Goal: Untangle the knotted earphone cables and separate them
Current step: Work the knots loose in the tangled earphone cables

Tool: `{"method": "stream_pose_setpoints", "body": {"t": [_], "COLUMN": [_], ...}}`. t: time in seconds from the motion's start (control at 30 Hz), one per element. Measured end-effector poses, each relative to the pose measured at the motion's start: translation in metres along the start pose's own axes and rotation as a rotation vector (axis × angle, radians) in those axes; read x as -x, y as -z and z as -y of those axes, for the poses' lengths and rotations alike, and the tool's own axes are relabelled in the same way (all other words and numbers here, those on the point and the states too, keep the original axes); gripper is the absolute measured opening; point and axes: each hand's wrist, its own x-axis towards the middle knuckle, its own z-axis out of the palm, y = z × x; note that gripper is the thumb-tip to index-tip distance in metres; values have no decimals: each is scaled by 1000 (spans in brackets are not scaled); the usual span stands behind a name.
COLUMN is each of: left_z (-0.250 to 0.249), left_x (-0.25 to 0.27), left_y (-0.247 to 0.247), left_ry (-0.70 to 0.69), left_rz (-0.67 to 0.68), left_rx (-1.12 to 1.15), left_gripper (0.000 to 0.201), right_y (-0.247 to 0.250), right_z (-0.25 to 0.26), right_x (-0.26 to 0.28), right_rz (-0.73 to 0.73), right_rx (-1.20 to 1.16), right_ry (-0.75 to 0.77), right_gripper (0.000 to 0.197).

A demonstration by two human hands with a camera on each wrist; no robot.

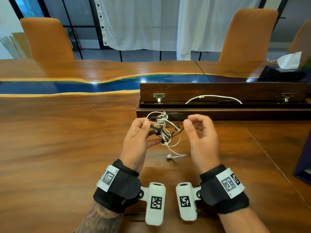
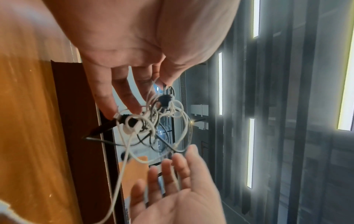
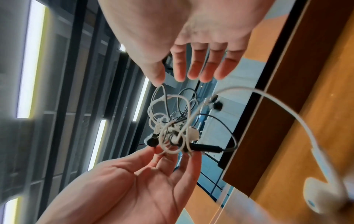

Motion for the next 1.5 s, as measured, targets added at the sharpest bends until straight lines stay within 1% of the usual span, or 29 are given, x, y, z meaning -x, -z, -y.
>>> {"method": "stream_pose_setpoints", "body": {"t": [0.03, 0.07, 0.13, 0.17, 0.2, 0.27, 0.3, 0.37, 0.43, 0.5, 0.57, 0.63, 0.67, 0.73, 0.77, 0.8, 0.83, 0.87, 0.93, 0.97, 1.0, 1.13, 1.27, 1.37, 1.5], "left_z": [1, 2, 3, 4, 4, 4, 3, 3, 5, 6, 6, 6, 6, 6, 6, 6, 6, 6, 7, 6, 6, 6, 6, 7, 6], "left_x": [0, 1, 1, 1, 1, 1, 1, 1, 2, 2, 2, 1, 1, 1, 1, 2, 2, 2, 2, 1, 1, 0, 0, -1, 0], "left_y": [-1, -3, -5, -5, -5, -4, -3, -3, -4, -5, -6, -5, -5, -5, -5, -5, -5, -5, -5, -5, -5, -4, -3, -2, -2], "left_ry": [3, 4, 6, 7, 6, 0, -2, -3, -2, -2, -6, -11, -13, -20, -25, -29, -32, -32, -33, -33, -32, -24, -34, -40, -49], "left_rz": [5, 7, 4, 4, 6, 17, 23, 40, 54, 58, 45, 20, 12, 11, 12, 10, 7, 5, 2, 0, -4, 1, 7, 11, 17], "left_rx": [-4, -10, -23, -25, -24, -21, -22, -37, -62, -83, -91, -94, -93, -91, -93, -96, -98, -98, -89, -80, -71, -39, -21, -3, -15], "left_gripper": [18, 18, 18, 18, 19, 20, 20, 21, 21, 20, 20, 20, 19, 20, 20, 20, 20, 20, 19, 18, 17, 16, 15, 15, 16], "right_y": [2, 4, 6, 6, 4, 1, 0, 1, 1, 0, -1, 0, 0, 1, 1, 1, 1, 1, 1, 0, 1, 1, 1, 2, 1], "right_z": [3, 5, 10, 10, 10, 6, 4, 1, 1, 1, 3, 4, 5, 5, 5, 4, 3, 2, 1, 1, 1, 2, 4, 3, -2], "right_x": [0, 0, 2, 3, 3, 1, 1, 0, 1, 2, 3, 2, 2, 3, 4, 3, 3, 3, 3, 2, 2, 3, 3, 4, 3], "right_rz": [-1, 43, 156, 194, 219, 252, 259, 271, 307, 335, 331, 340, 360, 418, 434, 446, 456, 455, 423, 400, 386, 384, 400, 448, 413], "right_rx": [-48, -106, -188, -191, -174, -151, -153, -146, -131, -115, -123, -125, -117, -88, -70, -57, -47, -39, -44, -55, -72, -111, -173, -165, -135], "right_ry": [47, 81, 73, 47, 21, -29, -58, -116, -131, -115, -120, -132, -109, -38, -34, -40, -45, -41, -31, -30, -33, -59, -80, -82, -83], "right_gripper": [16, 26, 44, 45, 41, 26, 23, 28, 31, 27, 22, 32, 37, 57, 66, 70, 66, 57, 31, 22, 18, 22, 17, 30, 18]}}
